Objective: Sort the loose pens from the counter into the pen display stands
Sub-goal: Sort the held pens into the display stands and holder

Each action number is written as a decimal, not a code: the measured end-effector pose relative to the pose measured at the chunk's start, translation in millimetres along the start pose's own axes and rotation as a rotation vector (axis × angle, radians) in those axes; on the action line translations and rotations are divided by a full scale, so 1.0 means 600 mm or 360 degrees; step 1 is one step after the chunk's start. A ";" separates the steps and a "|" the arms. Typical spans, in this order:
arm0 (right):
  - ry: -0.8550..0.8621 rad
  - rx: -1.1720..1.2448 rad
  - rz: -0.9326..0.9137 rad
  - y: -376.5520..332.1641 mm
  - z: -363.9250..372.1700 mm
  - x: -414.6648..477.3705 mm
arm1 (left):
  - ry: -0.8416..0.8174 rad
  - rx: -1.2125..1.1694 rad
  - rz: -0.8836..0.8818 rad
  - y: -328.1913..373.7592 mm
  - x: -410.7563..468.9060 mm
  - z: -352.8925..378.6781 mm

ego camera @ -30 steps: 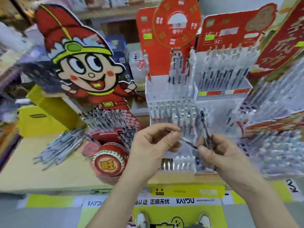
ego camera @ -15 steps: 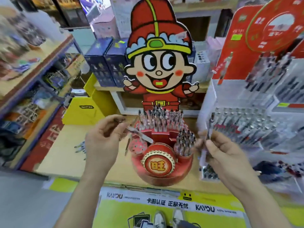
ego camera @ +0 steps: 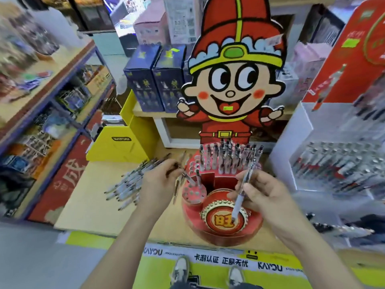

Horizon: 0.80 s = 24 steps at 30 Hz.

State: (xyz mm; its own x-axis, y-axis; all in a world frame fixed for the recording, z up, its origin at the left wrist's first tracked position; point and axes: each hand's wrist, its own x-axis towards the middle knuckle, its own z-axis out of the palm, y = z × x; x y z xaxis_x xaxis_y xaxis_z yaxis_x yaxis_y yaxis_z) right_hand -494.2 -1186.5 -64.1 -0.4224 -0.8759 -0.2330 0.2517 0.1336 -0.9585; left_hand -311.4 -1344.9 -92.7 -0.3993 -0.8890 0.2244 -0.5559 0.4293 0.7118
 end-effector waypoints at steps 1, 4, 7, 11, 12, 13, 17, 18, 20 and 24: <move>0.0033 -0.0032 -0.0010 0.000 0.007 0.001 | -0.0039 0.0029 0.0070 -0.005 0.007 0.001; 0.0152 -0.0103 -0.0058 0.001 0.040 -0.001 | -0.0262 0.0130 0.0342 -0.021 0.030 0.002; 0.0270 -0.0128 -0.0104 0.007 0.079 -0.005 | -0.0551 0.0194 0.0584 -0.027 0.053 0.009; 0.0473 -0.0092 -0.0155 0.020 0.121 -0.018 | -0.0819 0.0204 0.0740 -0.029 0.078 0.012; 0.0513 -0.0075 -0.0172 0.024 0.130 -0.022 | -0.0888 0.0216 0.0743 -0.029 0.086 0.012; 0.0555 -0.0055 -0.0186 0.028 0.137 -0.027 | -0.0948 0.0229 0.0738 -0.028 0.093 0.012; 0.0698 0.0065 -0.0167 0.034 0.159 -0.038 | -0.1037 0.0297 0.0760 -0.024 0.110 0.005; 0.0715 0.0099 -0.0155 0.035 0.163 -0.039 | -0.1042 0.0289 0.0752 -0.027 0.111 0.003; 0.0722 0.0140 -0.0135 0.037 0.169 -0.041 | -0.1056 0.0258 0.0733 -0.036 0.110 0.001; 0.0712 0.0155 -0.0055 0.040 0.173 -0.037 | -0.1127 0.0306 0.0692 -0.045 0.095 -0.004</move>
State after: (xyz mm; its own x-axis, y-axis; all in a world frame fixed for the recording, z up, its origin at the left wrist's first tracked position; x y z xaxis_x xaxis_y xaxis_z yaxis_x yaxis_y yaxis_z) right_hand -388.2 -1211.8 -64.9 -0.7611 -0.5900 -0.2694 0.3023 0.0449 -0.9522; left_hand -317.5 -1407.4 -97.7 -0.9321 -0.3565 -0.0632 -0.3358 0.7861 0.5189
